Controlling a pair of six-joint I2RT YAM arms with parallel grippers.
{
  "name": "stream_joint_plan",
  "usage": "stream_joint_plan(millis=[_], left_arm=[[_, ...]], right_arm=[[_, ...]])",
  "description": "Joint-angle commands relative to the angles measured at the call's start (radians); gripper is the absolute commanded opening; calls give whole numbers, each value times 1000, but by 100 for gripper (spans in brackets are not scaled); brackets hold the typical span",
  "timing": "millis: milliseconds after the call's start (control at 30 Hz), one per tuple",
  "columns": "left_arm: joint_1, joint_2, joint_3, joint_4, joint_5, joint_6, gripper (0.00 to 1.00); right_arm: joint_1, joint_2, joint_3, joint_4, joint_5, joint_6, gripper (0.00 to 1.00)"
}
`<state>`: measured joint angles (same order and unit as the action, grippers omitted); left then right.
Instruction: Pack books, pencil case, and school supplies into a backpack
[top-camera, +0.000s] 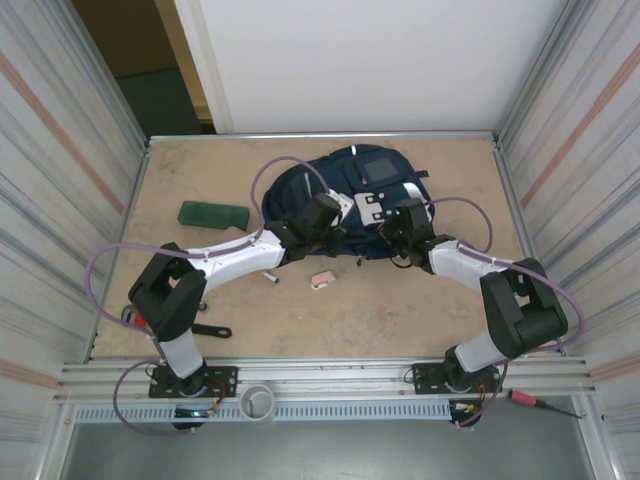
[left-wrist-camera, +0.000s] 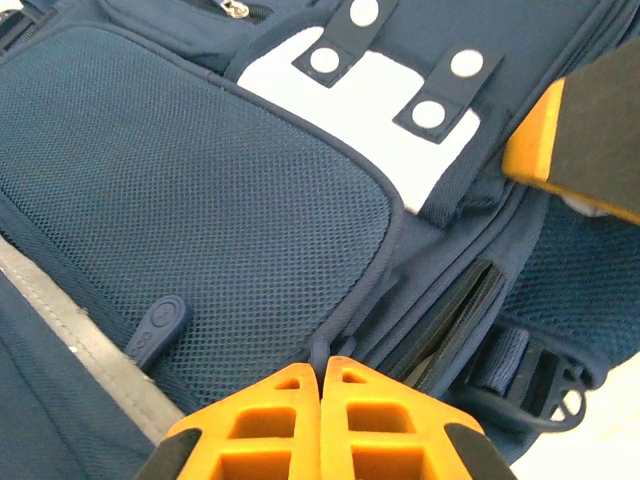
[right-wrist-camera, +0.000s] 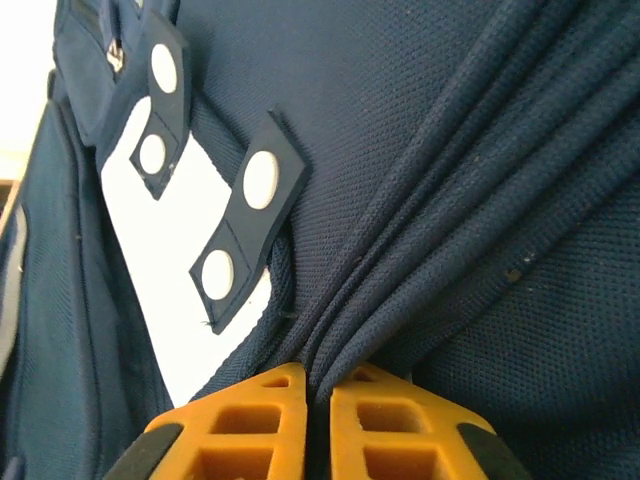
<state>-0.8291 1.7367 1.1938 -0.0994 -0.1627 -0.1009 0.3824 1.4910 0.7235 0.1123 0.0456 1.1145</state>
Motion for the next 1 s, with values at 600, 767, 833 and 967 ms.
stream_joint_plan(millis=[600,767,833,967], left_arm=[[169,-133,-71,50,-5,0,0],[122,-126,-24,50,29,-13,0],[103,-111,9,42,47,-21,0],[61,-81,66,30,54,-28,0]], right_arm=[[-172,-104,52,-110,-132,-272,0],[-218,-8,161,-212,-239,-365,8],[-257,22,201,-251,-292,-387,13],[-308,9,215,-305,-335,-418,31]])
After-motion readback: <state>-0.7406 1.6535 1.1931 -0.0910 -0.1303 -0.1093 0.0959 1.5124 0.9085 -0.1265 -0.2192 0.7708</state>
